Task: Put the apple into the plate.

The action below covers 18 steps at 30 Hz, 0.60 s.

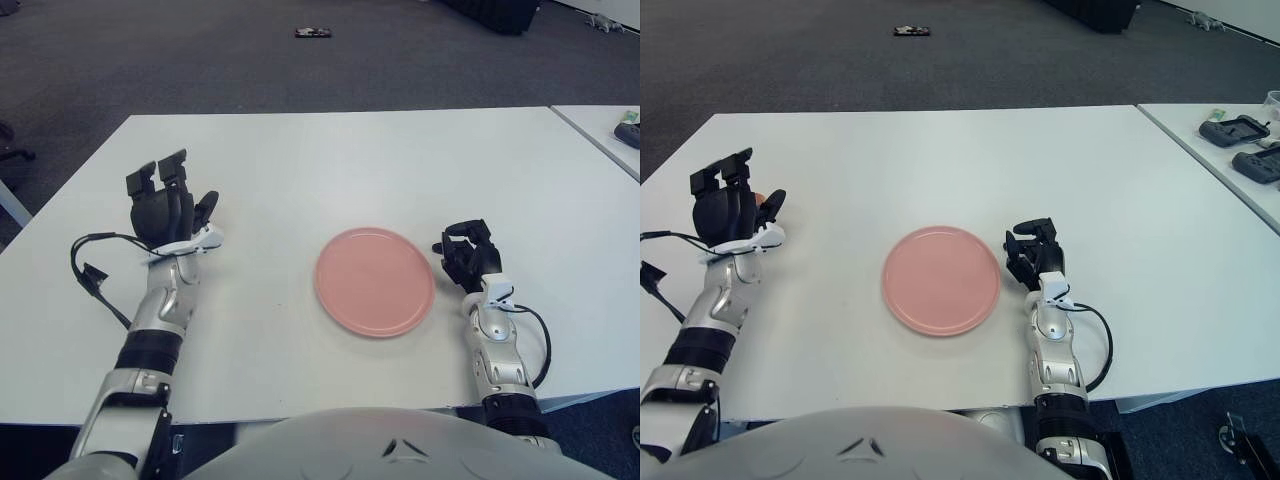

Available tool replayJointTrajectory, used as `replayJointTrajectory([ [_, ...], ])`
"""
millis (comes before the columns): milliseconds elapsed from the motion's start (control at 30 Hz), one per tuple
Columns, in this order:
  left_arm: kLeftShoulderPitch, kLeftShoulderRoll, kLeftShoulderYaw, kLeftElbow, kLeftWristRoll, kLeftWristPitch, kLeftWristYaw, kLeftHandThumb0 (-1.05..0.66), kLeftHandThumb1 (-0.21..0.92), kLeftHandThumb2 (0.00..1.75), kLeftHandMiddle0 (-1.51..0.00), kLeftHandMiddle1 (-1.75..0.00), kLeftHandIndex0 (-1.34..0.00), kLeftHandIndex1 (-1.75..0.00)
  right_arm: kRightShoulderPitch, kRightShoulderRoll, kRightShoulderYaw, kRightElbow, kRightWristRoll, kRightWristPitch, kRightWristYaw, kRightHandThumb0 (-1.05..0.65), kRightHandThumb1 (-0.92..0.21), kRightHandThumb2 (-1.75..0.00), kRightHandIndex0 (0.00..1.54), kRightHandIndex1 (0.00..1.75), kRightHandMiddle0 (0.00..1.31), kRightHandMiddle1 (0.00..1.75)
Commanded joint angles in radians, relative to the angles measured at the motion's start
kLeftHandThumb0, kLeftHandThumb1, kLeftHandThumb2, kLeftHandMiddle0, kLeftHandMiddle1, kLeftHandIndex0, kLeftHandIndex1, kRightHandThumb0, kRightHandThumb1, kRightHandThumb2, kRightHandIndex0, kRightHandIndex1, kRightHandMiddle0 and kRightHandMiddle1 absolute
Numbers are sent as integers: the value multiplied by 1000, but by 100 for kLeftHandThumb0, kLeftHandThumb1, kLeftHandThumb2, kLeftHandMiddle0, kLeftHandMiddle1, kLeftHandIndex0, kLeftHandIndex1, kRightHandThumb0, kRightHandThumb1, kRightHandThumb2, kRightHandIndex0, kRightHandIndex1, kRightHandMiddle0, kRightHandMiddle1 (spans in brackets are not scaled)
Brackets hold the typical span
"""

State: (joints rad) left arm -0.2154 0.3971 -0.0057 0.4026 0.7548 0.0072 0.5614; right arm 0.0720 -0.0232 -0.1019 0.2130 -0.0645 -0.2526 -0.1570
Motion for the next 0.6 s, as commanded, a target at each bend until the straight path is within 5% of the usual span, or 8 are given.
replayJointTrajectory([
  [0,-60,65,-3,122,-53,-65,-46,-94,59,62,0,-3,0,-2,-9,-1,-3,20,-5,1,-8,-35,-91,-54,49,122,20,175],
  [167,-160,142,-13,328,-119,-172,-115,-99,59,62,0,0,0,0,-9,-3,-1,18,-8,-3,-8,-35,-90,-55,50,123,20,175],
  [567,-235,194,-85,456,-147,-218,-178,-103,63,50,0,0,0,0,-4,-2,-2,0,-2,16,-9,-35,-90,-56,49,121,21,175],
])
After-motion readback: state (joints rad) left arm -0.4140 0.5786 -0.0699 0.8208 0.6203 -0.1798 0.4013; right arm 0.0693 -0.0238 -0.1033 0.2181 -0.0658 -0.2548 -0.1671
